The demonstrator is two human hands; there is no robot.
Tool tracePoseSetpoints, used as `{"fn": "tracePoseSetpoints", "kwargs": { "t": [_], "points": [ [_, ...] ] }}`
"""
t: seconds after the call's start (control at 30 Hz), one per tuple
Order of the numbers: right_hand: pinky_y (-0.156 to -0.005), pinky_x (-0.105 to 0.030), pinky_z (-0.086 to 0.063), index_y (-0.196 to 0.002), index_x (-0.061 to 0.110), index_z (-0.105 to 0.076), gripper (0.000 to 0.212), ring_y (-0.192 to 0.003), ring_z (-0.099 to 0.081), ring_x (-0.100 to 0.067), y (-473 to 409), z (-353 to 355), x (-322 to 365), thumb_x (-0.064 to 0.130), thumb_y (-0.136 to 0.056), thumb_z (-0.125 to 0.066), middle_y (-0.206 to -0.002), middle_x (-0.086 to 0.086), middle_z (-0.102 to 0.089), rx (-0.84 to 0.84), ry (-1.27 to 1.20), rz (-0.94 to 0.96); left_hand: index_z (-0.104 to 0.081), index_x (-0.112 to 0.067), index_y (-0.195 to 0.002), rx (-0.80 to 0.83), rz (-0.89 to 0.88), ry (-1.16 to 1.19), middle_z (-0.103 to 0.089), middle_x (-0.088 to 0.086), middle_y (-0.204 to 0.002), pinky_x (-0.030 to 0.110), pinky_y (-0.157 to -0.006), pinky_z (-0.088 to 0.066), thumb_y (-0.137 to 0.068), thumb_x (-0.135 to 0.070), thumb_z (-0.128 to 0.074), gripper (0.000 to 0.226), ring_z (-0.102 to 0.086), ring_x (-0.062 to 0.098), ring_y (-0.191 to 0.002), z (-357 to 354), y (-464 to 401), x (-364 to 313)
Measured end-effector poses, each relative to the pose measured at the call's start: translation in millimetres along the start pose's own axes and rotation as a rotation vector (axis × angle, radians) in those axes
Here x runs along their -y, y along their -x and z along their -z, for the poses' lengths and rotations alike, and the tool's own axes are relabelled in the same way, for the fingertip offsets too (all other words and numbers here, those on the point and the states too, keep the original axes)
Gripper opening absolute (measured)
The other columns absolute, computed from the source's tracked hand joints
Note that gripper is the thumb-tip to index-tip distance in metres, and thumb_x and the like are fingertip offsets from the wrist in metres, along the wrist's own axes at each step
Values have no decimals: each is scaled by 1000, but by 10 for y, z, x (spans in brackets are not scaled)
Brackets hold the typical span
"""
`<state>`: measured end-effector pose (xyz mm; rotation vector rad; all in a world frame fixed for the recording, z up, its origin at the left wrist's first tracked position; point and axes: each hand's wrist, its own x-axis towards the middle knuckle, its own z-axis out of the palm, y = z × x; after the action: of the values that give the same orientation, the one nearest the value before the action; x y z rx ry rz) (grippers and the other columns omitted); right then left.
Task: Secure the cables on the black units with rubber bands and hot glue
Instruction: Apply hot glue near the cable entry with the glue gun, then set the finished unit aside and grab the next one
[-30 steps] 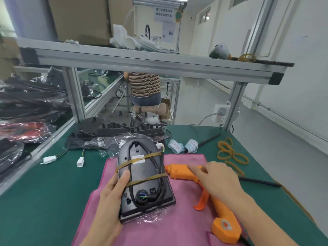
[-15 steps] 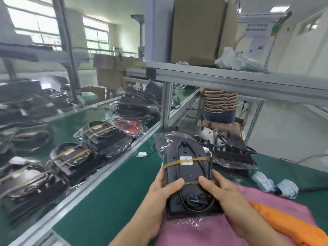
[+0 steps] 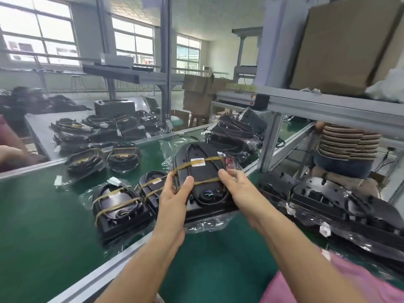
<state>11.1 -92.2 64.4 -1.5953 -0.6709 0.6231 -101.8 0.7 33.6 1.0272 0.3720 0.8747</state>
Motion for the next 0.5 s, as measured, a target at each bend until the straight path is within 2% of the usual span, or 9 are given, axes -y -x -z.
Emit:
{"fn": "tracePoseSetpoints", "kwargs": {
  "t": [0.07, 0.1, 0.17, 0.2, 0.23, 0.3, 0.4, 0.5],
  "points": [
    [-84, -22, -46, -141, 18, -38, 54, -106, -60, -8, -160, -258, 56, 45, -96, -50, -129, 2, -57, 25, 97, 73, -56, -31, -120, -84, -15, -5, -75, -4, -103, 40, -84, -56, -94, -21, -60, 28, -71, 17, -97, 159, -156, -88],
    [-93, -28, -44, -142, 18, -38, 53, -113, -56, -13, -226, -390, 69, 44, -97, -50, -132, 1, -54, 38, 161, 113, -55, -27, -122, -123, -16, -1, -74, 1, -106, 43, -84, -56, -95, -21, -59, 29, -71, 22, -98, 251, -244, -121],
    [-106, -39, -38, -143, 18, -38, 52, -126, -49, -20, -346, -641, 68, 41, -98, -48, -139, -3, -50, 71, 303, 189, -57, -27, -116, -206, -11, -11, -74, 7, -103, 42, -73, -58, -95, -21, -59, 22, -72, 26, -90, 435, -431, -176],
    [-111, -40, -33, -146, 17, -34, 54, -132, -43, -22, -401, -756, 54, 39, -98, -46, -145, -5, -45, 89, 361, 212, -57, -26, -116, -246, -2, -22, -73, 9, -103, 41, -69, -58, -96, -21, -58, 21, -71, 27, -88, 515, -512, -195],
    [-114, -39, -29, -149, 16, -31, 56, -137, -36, -22, -457, -855, 33, 38, -99, -45, -150, -5, -38, 102, 405, 222, -56, -24, -120, -279, 3, -42, -72, 11, -107, 43, -72, -58, -96, -21, -57, 24, -70, 29, -91, 591, -596, -195],
    [-115, -36, -23, -151, 13, -27, 56, -142, -28, -21, -586, -997, -21, 35, -101, -42, -155, -5, -30, 110, 461, 215, -52, -20, -125, -316, -7, -145, -67, 14, -117, 51, -89, -53, -97, -20, -55, 28, -65, 32, -102, 711, -752, -171],
    [-116, -35, -25, -147, 9, -35, 49, -140, -32, -24, -760, -1117, -116, 29, -103, -39, -152, -10, -35, 111, 503, 202, -46, -15, -129, -363, -35, -307, -59, 13, -129, 45, -100, -44, -99, -20, -49, 31, -59, 25, -107, 809, -931, -88],
    [-115, -40, -26, -145, 7, -40, 47, -140, -31, -29, -860, -1191, -198, 28, -103, -37, -151, -13, -36, 98, 567, 206, -31, -8, -146, -422, 36, -423, -44, 16, -143, 45, -111, -33, -100, -27, -44, 51, -42, 31, -130, 873, -1061, 23]
  ]
}}
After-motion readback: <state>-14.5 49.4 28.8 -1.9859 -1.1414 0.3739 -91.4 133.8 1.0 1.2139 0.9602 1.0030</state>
